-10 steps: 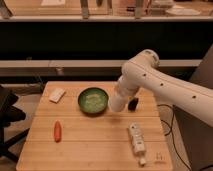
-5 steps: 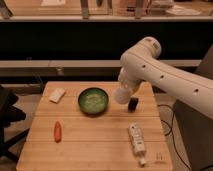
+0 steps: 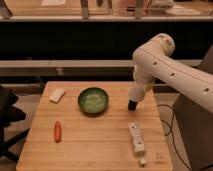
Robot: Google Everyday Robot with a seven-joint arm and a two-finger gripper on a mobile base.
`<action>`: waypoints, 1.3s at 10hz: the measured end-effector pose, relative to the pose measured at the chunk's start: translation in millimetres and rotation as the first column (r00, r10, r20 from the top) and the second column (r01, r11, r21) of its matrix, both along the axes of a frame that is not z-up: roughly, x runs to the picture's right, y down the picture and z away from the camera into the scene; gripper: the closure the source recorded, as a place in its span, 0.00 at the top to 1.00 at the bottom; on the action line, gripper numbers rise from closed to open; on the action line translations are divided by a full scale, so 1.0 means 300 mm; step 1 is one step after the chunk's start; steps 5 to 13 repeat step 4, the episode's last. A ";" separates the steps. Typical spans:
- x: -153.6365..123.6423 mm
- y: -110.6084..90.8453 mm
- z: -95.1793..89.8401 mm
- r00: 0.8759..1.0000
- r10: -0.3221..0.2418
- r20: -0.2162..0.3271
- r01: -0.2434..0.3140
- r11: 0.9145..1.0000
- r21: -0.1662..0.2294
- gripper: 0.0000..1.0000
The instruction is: Place the ceramic cup over the eraser
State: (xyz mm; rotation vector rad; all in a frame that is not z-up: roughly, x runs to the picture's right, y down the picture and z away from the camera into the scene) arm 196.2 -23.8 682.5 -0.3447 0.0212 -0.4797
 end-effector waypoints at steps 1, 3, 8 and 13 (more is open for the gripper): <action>0.002 0.005 0.009 1.000 0.015 -0.002 -0.015 1.000 -0.007 0.07; -0.015 0.013 0.029 1.000 0.026 0.009 -0.026 1.000 -0.018 0.27; -0.029 0.019 0.044 0.999 0.030 0.018 -0.029 0.999 -0.026 0.39; -0.029 0.019 0.044 0.999 0.030 0.018 -0.029 0.999 -0.026 0.39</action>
